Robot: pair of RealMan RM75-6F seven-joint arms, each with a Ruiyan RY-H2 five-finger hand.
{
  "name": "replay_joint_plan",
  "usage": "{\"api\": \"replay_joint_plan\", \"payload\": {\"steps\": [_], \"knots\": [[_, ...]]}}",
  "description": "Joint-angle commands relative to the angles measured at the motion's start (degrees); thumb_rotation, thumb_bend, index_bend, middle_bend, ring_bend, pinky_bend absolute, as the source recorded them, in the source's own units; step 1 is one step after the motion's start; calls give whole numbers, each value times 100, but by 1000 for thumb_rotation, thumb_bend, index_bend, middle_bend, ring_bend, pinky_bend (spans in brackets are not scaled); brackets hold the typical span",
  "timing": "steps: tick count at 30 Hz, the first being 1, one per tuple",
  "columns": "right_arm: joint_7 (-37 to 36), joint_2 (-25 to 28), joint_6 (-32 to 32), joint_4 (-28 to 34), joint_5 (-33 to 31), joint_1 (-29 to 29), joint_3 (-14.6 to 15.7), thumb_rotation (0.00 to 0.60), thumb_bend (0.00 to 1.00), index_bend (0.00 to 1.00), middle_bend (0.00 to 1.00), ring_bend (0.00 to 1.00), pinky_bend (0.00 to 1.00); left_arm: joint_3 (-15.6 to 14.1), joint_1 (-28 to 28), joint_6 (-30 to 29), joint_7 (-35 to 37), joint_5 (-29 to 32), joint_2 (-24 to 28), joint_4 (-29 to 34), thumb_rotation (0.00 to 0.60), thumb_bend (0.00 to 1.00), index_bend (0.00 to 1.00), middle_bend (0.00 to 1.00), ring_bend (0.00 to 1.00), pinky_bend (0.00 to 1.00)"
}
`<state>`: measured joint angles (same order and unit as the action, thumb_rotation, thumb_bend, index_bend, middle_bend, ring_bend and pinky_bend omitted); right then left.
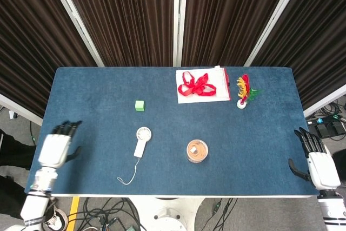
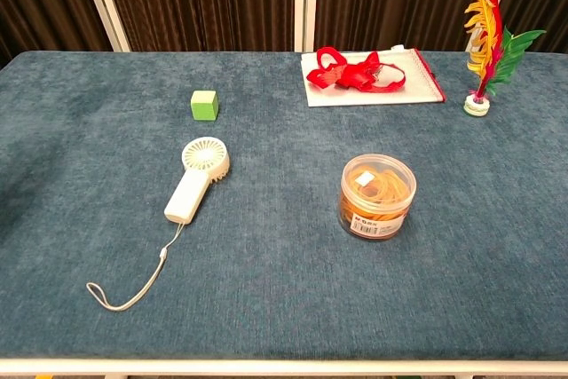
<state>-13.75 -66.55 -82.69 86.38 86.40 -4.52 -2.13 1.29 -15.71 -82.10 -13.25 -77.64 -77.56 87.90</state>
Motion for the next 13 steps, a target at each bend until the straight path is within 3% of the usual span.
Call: {"api": "replay_joint_plan", "payload": {"steps": [1,13], "knots": [[68,-48,-5,-24,-46,21,-10,600,327,0,0,0,0,105,343,-181,589,185,272,-307,600,152,132,109,25,119],[461,-24,-17,124,-15,38,18,600,328,0,0,0,0,-48,731,-207,993,69,431,-461,600,95,132,109,25,120]]}}
